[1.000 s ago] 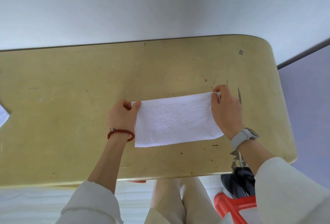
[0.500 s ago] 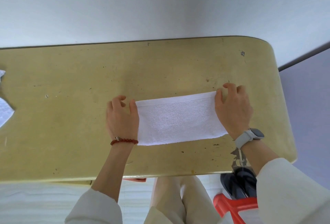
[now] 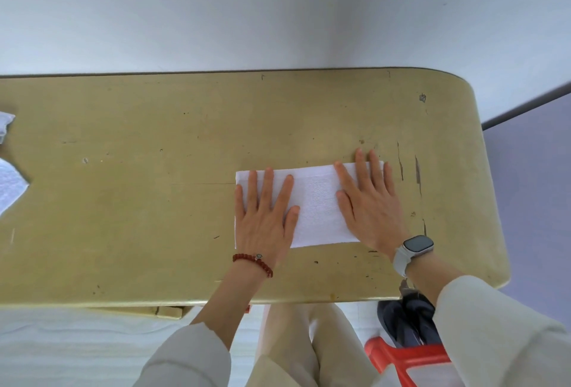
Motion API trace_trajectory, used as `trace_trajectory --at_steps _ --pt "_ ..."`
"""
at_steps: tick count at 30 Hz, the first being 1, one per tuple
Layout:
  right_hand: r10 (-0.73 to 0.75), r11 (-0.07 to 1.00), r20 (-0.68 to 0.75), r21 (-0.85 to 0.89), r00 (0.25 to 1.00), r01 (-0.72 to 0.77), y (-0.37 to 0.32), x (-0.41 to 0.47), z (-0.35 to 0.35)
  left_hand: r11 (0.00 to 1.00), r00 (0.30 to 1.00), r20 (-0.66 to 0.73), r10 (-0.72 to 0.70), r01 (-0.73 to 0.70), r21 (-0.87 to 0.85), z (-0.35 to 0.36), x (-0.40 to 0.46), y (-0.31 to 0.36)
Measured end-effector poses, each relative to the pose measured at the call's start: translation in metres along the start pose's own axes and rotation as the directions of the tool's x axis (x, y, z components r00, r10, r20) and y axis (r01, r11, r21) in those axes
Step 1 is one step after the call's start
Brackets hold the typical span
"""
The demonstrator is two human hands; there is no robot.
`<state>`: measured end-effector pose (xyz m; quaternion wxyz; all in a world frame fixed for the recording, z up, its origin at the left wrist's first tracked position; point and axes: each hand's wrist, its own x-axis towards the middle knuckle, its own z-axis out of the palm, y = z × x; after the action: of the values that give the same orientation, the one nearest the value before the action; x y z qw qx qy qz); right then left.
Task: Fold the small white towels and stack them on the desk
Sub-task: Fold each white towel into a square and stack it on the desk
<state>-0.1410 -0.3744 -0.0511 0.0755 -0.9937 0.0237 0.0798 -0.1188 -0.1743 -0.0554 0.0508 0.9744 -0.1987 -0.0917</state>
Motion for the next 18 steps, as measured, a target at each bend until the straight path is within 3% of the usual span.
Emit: trace_trajectory --at_steps 3,6,9,13,18 --pt "0.015 0.997 -0.048 0.077 0.999 -0.011 -0.012 -0.004 -0.009 0.99 0.997 -0.052 0.064 -0.071 -0.124 -0.007 0.008 -0.03" --pt "-0.161 0.979 -0.112 0.11 0.981 0.173 -0.025 -0.013 -0.014 0.99 0.98 -0.183 0.08 -0.099 -0.097 -0.014 0.017 -0.078" --pt "-0.349 0.903 -0.121 0.22 0.929 0.368 -0.035 -0.014 -0.012 0.999 0.946 -0.322 0.033 -0.039 -0.012 -0.029 0.019 -0.104" --pt "-0.461 0.808 -0.105 0.36 0.881 0.466 -0.049 -0.01 -0.007 0.994 0.893 -0.442 -0.084 0.045 -0.097 -0.039 -0.005 -0.089" --pt "-0.628 0.729 -0.103 0.27 0.772 0.629 -0.042 -0.009 -0.007 0.943 0.91 -0.413 -0.028 -0.113 -0.314 -0.02 -0.063 -0.043"
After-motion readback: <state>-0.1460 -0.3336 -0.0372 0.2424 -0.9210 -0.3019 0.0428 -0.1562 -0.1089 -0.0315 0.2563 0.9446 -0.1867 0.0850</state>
